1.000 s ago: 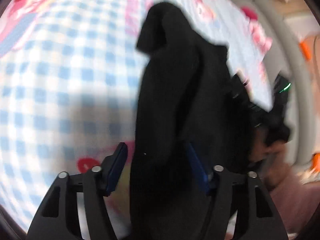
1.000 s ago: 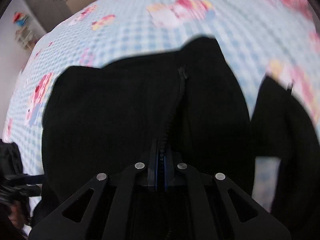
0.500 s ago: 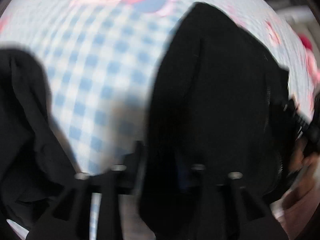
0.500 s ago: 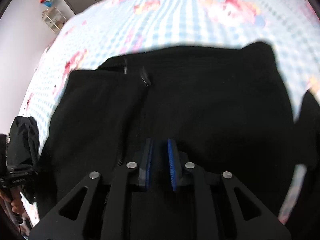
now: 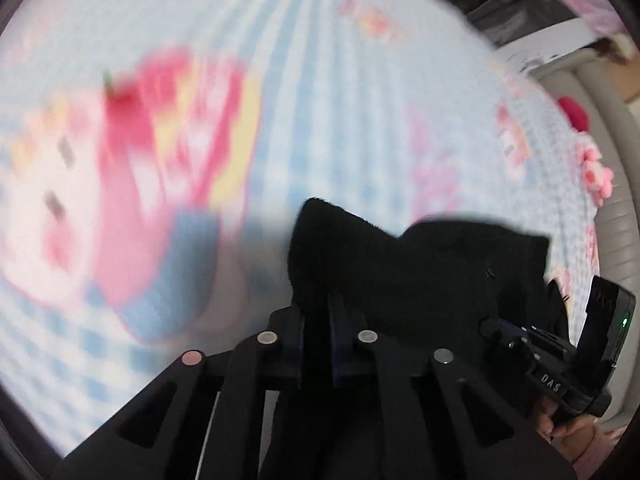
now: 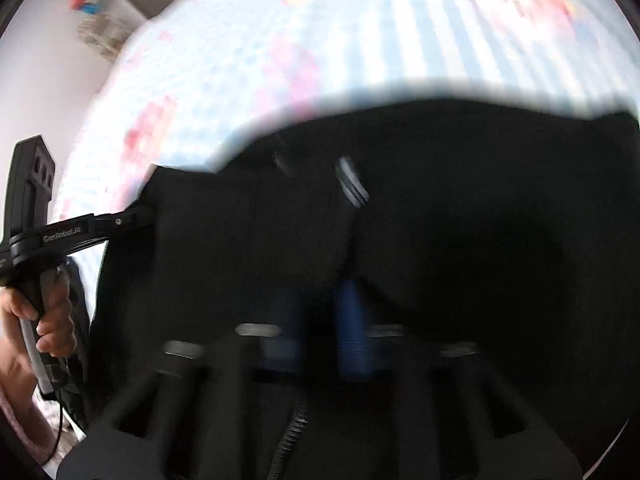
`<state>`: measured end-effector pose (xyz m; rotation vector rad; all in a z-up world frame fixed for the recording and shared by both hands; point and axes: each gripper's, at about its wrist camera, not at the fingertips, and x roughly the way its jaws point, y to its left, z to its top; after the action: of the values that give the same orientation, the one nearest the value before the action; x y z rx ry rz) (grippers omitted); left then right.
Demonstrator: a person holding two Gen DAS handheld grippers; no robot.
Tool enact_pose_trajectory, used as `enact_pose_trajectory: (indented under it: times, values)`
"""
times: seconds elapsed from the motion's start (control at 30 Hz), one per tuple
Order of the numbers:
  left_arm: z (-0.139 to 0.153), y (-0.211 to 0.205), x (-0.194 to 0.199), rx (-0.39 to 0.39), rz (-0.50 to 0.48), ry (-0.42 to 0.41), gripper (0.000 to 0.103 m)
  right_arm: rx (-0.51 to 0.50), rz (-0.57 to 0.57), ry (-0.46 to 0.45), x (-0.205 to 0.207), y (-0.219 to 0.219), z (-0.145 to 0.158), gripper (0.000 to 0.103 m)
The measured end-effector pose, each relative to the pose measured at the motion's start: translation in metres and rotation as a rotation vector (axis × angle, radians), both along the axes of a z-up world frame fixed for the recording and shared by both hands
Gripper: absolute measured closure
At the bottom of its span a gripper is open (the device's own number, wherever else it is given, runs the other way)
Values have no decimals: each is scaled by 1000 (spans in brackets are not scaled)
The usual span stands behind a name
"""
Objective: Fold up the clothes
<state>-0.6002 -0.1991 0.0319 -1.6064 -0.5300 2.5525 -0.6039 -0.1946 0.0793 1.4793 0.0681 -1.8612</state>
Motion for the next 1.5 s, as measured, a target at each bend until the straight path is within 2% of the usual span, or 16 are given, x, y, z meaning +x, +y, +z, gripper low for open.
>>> enact_pose_trajectory:
  times: [0.07, 0.13, 0.2, 0.23, 0.3, 0.37, 0.47, 0.6, 0.63, 0.67, 0.77, 0.87, 0.97, 1.17, 1.37, 1.5]
  values:
    - [34, 1, 5, -100, 35, 103, 94, -72, 6, 96, -2, -12, 34, 99]
    - [35, -10, -6, -184, 74, 114, 88, -111, 22, 197, -4, -31, 61, 99]
    - [-1, -15, -28, -163, 59, -23, 67, -83, 46, 285, -5, -57, 68, 99]
    - [-22, -17, -38, -133, 50, -107, 46, -46, 60, 322, -7, -72, 65, 99]
    - [-56, -24, -47, -74, 47, -237, 47, 84, 83, 251, -19, -92, 29, 98]
    - [-41, -22, -38, -92, 53, -152, 48, 160, 85, 140, -30, -101, -1, 90]
    - [-3, -7, -10, -146, 12, 16, 48, 39, -17, 128, -27, -67, 12, 78]
    - [14, 30, 21, -11, -160, 59, 53, -57, -60, 49, -9, 0, 19, 72]
    - [12, 42, 29, 30, -210, 43, 73, -58, -46, 21, -2, 20, 23, 72]
    - [10, 53, 36, 70, -260, 27, 77, -60, -31, -8, 6, 40, 26, 72]
    - [-11, 91, 46, 145, -372, -64, 77, -70, 33, -117, 39, 83, 26, 71]
    - [-54, 129, 53, 92, -409, -183, 77, -103, 99, -262, 81, 90, 0, 61]
    - [-68, 152, 54, -8, -403, -212, 76, -21, 115, -319, 118, 95, -31, 60]
    - [-26, 144, 67, 92, -302, -143, 73, -11, 119, -305, 164, 112, -29, 63]
    - [1, 151, 149, 116, -313, -128, 73, -70, 114, -446, 208, 145, -38, 59]
    - [5, 159, 207, 124, -314, -122, 76, -43, 134, -458, 246, 163, -44, 61]
